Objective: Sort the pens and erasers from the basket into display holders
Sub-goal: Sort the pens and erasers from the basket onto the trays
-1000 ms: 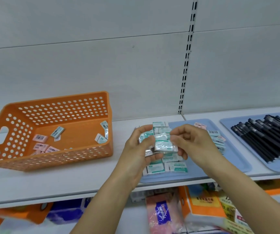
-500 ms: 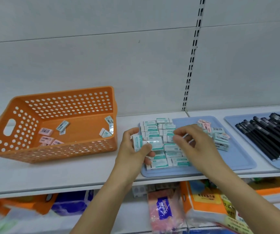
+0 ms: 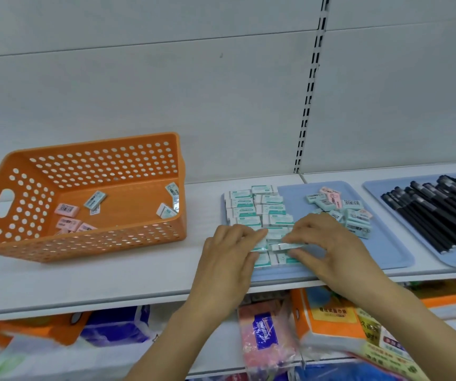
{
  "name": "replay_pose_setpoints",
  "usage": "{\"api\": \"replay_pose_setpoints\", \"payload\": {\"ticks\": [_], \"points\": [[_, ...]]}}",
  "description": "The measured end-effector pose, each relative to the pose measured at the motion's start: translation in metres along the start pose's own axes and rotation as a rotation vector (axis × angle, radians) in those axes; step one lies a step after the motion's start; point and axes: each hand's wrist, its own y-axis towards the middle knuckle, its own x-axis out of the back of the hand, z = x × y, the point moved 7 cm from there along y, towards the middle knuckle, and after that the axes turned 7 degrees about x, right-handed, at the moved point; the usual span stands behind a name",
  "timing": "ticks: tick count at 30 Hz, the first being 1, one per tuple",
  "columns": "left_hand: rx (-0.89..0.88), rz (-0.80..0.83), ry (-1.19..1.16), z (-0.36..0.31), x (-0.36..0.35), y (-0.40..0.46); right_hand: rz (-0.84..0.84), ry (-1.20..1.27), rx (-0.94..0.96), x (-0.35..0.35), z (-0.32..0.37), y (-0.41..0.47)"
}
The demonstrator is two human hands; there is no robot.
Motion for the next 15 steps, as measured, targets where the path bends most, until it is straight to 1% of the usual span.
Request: {"api": "replay_pose_setpoints", "payload": {"ticks": [2, 5, 8, 11, 13, 15], "points": [[0.011, -0.030, -0.059, 0.003, 0.001, 0.000, 0.022, -0.002, -0.021, 0.000, -0.003, -0.005], [0.062, -0.050, -0.192, 0.014, 0.005, 0.004, 0.071, 0.084, -0.032, -0.003, -0.005, -0.009], [0.091, -0.062, -0.203, 0.017, 0.010, 0.007, 0.054, 0.059, -0.034, -0.005, -0.002, -0.007], [0.080, -0.056, -0.154, 0.013, 0.014, 0.004, 0.024, -0.011, -0.045, -0.005, 0.003, -0.002], [0.039, -0.088, -0.128, 0.006, 0.026, -0.003, -0.028, -0.016, -0.031, -0.001, 0.010, 0.003], [-0.073, -0.180, -0.127, -0.008, 0.050, -0.012, -0.099, 0.023, -0.022, 0.006, 0.019, 0.013]]}}
